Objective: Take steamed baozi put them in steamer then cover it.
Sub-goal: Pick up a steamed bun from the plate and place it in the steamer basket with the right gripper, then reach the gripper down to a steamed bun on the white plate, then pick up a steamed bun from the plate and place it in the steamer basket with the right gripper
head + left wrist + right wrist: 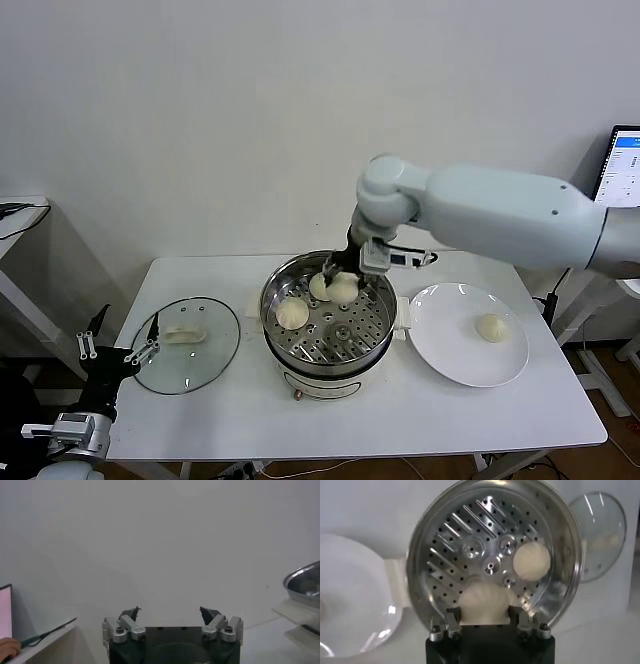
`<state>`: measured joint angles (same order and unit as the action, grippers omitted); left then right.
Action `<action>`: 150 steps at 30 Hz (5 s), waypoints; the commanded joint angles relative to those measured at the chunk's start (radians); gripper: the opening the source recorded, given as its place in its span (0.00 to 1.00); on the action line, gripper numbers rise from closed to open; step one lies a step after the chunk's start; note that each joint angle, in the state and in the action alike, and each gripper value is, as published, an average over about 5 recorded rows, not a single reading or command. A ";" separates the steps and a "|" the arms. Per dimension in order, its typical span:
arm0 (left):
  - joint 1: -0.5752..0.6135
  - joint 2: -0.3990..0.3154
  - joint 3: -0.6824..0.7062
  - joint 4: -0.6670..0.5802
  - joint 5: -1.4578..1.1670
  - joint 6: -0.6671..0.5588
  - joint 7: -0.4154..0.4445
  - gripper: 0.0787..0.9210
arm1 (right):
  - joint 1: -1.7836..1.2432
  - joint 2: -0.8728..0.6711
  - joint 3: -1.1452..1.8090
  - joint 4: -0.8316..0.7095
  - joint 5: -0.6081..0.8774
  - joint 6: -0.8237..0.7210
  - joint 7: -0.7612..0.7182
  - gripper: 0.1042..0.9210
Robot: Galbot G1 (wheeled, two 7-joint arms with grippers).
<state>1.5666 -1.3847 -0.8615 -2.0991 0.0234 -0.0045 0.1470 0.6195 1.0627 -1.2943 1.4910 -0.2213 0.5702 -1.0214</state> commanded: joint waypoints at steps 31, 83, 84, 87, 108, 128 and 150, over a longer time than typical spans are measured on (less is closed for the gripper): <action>-0.007 -0.003 -0.017 0.020 -0.002 0.001 0.005 0.88 | -0.075 0.049 -0.059 0.079 -0.027 0.040 0.026 0.78; 0.009 -0.008 0.043 -0.011 0.025 -0.001 -0.013 0.88 | -0.692 -0.335 0.782 -0.617 -0.176 -0.479 -0.240 0.88; 0.009 -0.009 0.042 -0.011 0.025 -0.001 -0.013 0.88 | -0.692 -0.327 0.785 -0.625 -0.181 -0.478 -0.236 0.88; 0.008 -0.009 0.042 -0.010 0.025 -0.001 -0.013 0.88 | -0.693 -0.304 0.791 -0.650 -0.197 -0.473 -0.224 0.88; 0.007 -0.010 0.041 -0.001 0.030 -0.003 -0.014 0.88 | -0.725 -0.225 0.838 -0.709 -0.265 -0.451 -0.186 0.88; 0.003 -0.009 0.045 0.008 0.030 -0.004 -0.013 0.88 | -0.722 -0.197 0.854 -0.742 -0.302 -0.427 -0.181 0.72; 0.005 -0.006 0.058 -0.014 0.034 -0.003 -0.016 0.88 | -0.123 -0.575 0.173 -0.116 0.377 -0.756 -0.275 0.71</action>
<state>1.5719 -1.3917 -0.8035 -2.1110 0.0574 -0.0066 0.1298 0.1601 0.6371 -0.7639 1.0718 -0.1501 -0.0358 -1.2741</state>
